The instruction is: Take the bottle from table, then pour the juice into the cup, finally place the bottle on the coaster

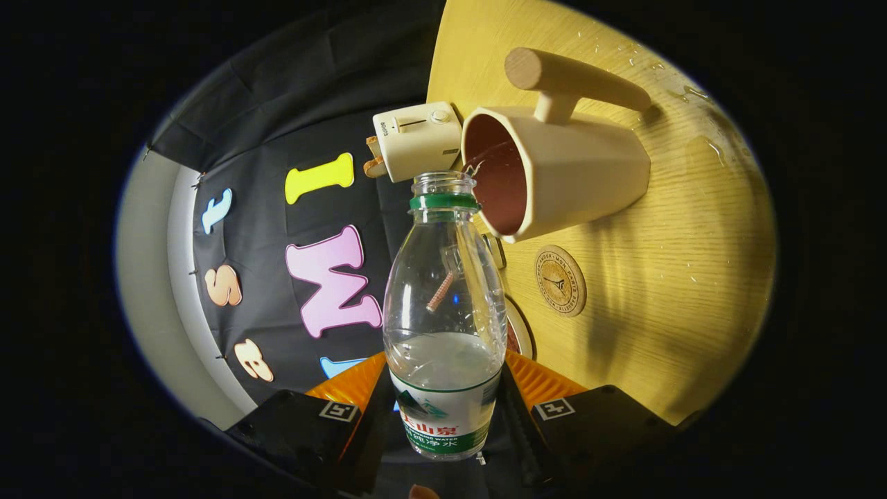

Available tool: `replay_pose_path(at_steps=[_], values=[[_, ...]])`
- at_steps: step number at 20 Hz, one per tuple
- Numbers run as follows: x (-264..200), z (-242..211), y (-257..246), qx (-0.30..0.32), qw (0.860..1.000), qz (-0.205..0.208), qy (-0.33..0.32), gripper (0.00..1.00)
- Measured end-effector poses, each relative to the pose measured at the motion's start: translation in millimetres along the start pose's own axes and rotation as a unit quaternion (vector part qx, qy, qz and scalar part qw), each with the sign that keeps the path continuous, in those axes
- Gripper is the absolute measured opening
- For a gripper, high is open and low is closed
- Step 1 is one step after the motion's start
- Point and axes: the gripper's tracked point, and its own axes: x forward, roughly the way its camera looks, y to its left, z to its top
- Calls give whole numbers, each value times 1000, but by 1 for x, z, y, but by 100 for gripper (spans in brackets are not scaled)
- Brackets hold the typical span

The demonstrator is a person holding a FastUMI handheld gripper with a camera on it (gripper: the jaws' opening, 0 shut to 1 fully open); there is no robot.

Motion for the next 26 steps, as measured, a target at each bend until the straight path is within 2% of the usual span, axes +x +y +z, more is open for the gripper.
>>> replay_pose_path(at_steps=[26], values=[[-4,-7,15,69,998,0,8,77]])
